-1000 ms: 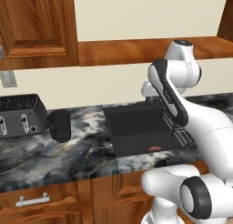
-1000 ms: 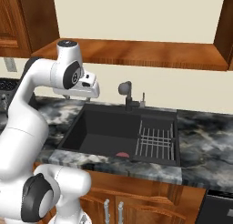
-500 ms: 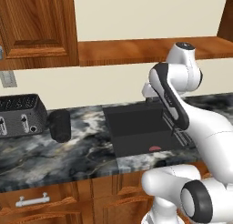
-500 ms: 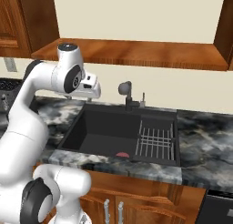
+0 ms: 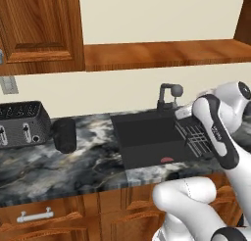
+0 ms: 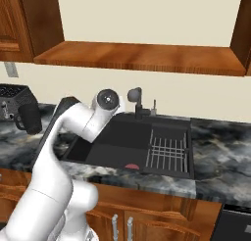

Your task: Turn on the sink faucet and place the jug under the water for a few seconds to fill it up.

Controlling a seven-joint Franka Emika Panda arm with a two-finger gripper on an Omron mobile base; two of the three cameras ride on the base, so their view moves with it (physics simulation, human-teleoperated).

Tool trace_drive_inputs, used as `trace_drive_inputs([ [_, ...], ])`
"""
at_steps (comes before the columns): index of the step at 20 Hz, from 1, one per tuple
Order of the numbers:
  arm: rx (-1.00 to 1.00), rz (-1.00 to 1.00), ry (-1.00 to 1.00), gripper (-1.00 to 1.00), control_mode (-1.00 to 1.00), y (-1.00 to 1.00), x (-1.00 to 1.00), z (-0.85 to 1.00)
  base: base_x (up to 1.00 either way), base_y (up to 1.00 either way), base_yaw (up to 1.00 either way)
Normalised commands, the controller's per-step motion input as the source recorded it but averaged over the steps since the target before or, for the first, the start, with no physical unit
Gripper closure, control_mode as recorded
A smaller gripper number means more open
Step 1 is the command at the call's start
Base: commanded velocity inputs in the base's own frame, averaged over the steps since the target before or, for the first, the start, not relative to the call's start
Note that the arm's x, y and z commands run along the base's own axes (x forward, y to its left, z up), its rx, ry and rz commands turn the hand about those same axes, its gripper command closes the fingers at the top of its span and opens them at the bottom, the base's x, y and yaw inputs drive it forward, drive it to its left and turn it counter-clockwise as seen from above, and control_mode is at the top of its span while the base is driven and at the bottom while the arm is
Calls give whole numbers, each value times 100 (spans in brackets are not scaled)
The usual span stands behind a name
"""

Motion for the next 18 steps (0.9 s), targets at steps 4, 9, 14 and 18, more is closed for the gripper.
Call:
trace_drive_inputs([
  [4, 9, 27, -10, -100, -100, -87, 28, 7, 0, 0, 0],
  [9, 9, 16, -3, -100, -100, -97, 22, 4, 0, 0, 0],
  [14, 2, 8, -7, -100, -100, -67, 40, -3, 0, 0, 0],
  [18, 1, 0, -1, -100, -100, -10, 71, -8, 0, 0, 0],
])
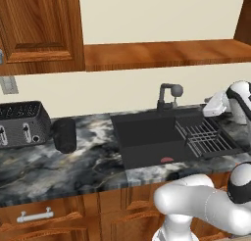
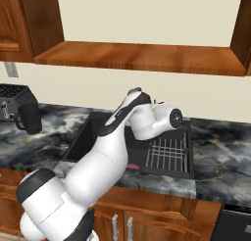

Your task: Turn on the sink faucet and place the jug under the water for a few seconds to fill it up.

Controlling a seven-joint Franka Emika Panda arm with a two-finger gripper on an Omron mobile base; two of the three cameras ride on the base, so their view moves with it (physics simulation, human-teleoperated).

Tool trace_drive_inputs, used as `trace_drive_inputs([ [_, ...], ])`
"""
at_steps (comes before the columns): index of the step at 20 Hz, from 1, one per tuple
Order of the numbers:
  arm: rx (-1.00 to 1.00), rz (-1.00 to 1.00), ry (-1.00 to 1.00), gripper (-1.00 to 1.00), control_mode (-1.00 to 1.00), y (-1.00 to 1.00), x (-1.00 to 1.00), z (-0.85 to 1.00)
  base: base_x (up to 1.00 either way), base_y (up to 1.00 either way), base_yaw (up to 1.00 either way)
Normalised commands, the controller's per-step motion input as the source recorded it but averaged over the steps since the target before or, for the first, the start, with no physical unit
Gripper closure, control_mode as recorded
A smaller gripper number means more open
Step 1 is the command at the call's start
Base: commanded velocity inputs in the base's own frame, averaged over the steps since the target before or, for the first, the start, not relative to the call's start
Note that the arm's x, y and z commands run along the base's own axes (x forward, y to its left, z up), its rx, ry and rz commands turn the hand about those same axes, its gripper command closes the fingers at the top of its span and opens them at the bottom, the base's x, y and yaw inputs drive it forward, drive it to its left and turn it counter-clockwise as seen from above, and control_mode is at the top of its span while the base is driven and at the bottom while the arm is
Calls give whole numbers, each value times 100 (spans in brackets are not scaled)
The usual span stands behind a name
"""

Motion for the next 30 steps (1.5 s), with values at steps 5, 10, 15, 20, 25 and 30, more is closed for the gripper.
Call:
trace_drive_inputs([
  [5, 0, 0, -5, -100, -100, -1, 70, -35, 0, 0, 0],
  [10, 0, 0, -2, -100, -100, -1, 37, -32, 0, 0, 0],
  [15, 0, 0, 0, -100, -100, -3, 29, -26, 0, 0, 0],
  [20, 8, 0, 0, -100, -100, -44, 7, -14, 0, 0, 0],
  [25, 11, 0, 0, -100, -100, -53, 2, -7, 0, 0, 0],
  [30, 6, 0, 0, -100, -100, -31, 20, -9, 0, 0, 0],
])
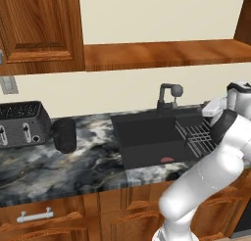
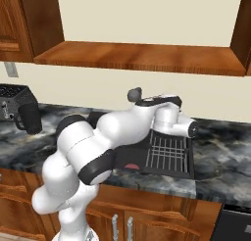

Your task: Turn on the sink faucet and place the jug under the water for a few seconds to fill it up.

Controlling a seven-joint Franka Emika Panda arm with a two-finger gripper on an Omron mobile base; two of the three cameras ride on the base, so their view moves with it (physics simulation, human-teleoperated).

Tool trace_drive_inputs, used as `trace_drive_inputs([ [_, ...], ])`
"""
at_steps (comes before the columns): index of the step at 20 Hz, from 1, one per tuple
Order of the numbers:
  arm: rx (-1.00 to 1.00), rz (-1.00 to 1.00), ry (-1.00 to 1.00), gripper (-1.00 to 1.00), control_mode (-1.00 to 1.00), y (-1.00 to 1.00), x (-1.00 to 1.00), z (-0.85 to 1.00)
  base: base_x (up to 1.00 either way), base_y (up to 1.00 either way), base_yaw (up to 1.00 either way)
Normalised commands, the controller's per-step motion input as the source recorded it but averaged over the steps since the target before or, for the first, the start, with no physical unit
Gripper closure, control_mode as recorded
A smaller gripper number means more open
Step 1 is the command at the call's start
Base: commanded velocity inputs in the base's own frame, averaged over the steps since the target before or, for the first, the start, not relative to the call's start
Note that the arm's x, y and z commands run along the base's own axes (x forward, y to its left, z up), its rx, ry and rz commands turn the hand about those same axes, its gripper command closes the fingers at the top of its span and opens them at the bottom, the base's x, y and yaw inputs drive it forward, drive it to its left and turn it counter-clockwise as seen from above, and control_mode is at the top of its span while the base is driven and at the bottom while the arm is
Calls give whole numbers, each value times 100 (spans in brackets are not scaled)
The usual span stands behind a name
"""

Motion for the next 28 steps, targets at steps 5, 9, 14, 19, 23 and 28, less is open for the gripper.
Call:
trace_drive_inputs([
  [5, 2, 0, 1, -100, -100, -13, 41, -3, 0, 0, 0],
  [9, 0, 0, 9, -100, -100, -1, 55, 0, 0, 0, 0],
  [14, 0, 0, 1, -100, -100, -24, 37, -1, 0, 0, 0],
  [19, 0, 0, 0, -100, -100, -23, 47, -1, 0, 0, 0],
  [23, 0, 0, 3, -100, -100, -10, 46, 0, 0, 0, 0],
  [28, 0, 0, 5, -100, -100, 0, 46, 0, 0, 0, 0],
])
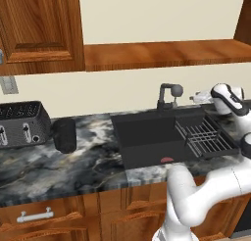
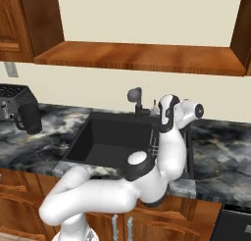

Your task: Turn on the sink faucet and place the jug under the water for a few seconds to fill it up.

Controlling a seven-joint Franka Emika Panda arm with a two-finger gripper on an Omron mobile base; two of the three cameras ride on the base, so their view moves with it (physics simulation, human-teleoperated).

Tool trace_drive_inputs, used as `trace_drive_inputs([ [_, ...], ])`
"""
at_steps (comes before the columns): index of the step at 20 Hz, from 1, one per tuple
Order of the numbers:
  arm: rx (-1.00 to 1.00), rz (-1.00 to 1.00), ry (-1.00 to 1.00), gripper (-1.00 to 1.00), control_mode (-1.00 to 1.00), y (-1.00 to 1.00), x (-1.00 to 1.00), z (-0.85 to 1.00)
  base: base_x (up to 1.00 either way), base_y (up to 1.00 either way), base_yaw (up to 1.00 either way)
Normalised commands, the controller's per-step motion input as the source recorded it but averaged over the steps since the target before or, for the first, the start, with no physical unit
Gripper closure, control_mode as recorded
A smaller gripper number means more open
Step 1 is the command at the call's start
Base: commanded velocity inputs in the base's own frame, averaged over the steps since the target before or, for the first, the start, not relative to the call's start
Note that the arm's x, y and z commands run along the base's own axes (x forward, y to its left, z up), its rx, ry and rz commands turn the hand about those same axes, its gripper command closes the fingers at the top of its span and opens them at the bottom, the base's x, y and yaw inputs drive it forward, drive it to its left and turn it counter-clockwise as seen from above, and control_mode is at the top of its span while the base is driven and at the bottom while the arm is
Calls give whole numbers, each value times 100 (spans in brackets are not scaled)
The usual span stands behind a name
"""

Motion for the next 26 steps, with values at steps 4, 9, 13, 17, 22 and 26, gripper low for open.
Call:
trace_drive_inputs([
  [4, 0, 0, 4, -100, -100, 0, 44, 0, 0, 0, 0],
  [9, 0, 0, 8, -100, -100, 0, 45, -3, 0, 0, 0],
  [13, 0, 0, 9, -100, -100, 1, 42, -10, 0, 0, 0],
  [17, 0, 0, 7, -100, -100, 7, 32, -14, 0, 0, 0],
  [22, -1, 0, 3, -100, -100, 18, 18, -14, 0, 0, 0],
  [26, -5, 1, 0, -100, -100, 40, 2, -22, 0, 0, 0],
])
